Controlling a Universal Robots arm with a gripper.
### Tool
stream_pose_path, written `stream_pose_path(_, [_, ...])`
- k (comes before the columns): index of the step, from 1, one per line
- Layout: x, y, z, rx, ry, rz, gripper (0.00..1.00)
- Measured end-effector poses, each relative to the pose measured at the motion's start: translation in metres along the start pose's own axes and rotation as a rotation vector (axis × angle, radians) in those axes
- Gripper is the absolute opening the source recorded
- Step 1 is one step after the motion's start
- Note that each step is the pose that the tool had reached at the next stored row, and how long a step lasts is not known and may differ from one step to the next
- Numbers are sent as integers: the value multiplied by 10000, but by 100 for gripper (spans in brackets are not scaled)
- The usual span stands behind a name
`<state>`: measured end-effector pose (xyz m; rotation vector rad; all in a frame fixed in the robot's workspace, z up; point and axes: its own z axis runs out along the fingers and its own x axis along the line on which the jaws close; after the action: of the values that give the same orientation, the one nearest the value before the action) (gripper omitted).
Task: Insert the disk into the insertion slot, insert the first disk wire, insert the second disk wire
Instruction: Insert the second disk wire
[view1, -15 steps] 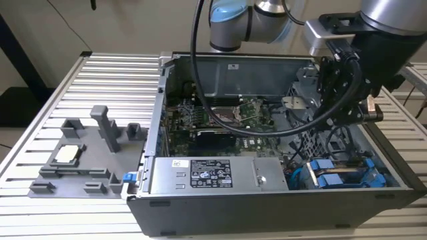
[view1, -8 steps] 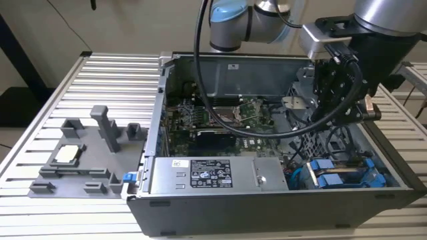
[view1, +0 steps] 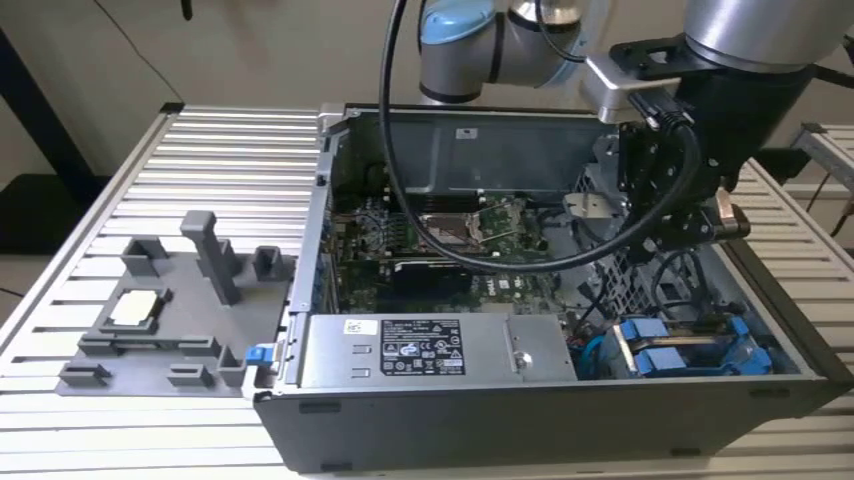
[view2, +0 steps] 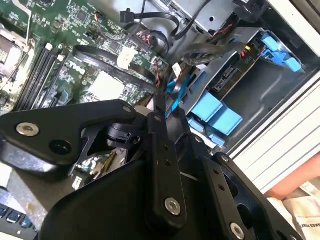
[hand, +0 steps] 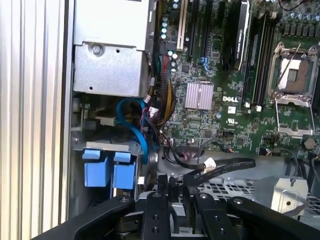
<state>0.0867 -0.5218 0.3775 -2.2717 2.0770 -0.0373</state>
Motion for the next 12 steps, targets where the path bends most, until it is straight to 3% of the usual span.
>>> stream_pose_path(2, [-3, 9, 9, 41, 66, -9, 27])
stream_pose_path(7, [-4, 23, 30, 74, 362, -30, 27])
stream_pose_path(12, [-4, 31, 45, 256, 424, -35, 27])
